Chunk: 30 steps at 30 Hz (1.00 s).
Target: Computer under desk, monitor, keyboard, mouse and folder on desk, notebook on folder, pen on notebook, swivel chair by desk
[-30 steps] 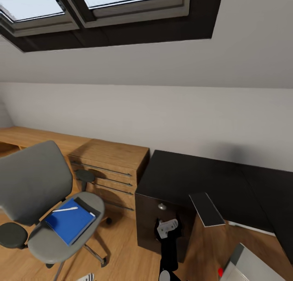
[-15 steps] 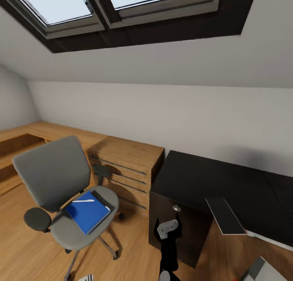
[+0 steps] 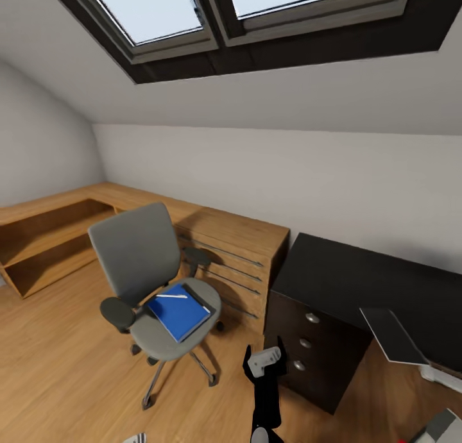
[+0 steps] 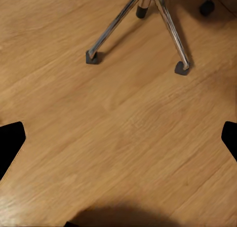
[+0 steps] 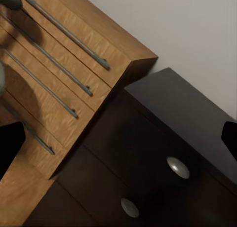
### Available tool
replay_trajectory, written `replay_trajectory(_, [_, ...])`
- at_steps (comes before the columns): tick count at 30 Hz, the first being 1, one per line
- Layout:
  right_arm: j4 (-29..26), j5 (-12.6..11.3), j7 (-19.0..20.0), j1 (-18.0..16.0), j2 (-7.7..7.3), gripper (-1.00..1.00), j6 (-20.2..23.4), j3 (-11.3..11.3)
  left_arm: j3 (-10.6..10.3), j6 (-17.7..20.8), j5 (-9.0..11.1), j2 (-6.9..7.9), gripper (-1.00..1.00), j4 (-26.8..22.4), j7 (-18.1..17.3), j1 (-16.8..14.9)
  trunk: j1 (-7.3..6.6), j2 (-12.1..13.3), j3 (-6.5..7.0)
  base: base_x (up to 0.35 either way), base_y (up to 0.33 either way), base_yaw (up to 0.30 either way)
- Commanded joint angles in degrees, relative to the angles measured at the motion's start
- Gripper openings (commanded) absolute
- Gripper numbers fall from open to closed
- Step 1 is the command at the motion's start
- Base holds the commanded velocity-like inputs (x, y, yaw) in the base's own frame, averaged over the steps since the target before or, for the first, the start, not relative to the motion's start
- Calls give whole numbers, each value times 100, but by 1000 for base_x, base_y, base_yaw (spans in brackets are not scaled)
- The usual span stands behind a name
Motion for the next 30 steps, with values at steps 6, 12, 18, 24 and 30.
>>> replay_trajectory(6, [16,-3,-21,-6,1,100,-25,13,-8,11,50,1,100,24,42,2,-1,-4,-35,-54,49,222])
replay_trajectory(12, [106,-8,-11,-6,4,100,-30,0,-5,11,47,2,100,48,42,2,-1,-4,-64,-4,3,221])
replay_trajectory(18, [299,-10,-8,-7,17,100,-109,-4,-1,11,50,4,100,56,42,2,-1,-4,-93,0,0,221])
replay_trajectory(24, [354,-10,-4,-4,23,100,-203,-5,-3,11,47,3,100,57,42,2,-1,-4,-122,0,0,221])
replay_trajectory(30, [407,-10,6,-4,29,100,-209,2,-4,11,47,3,100,111,42,2,-1,-4,-152,0,0,221])
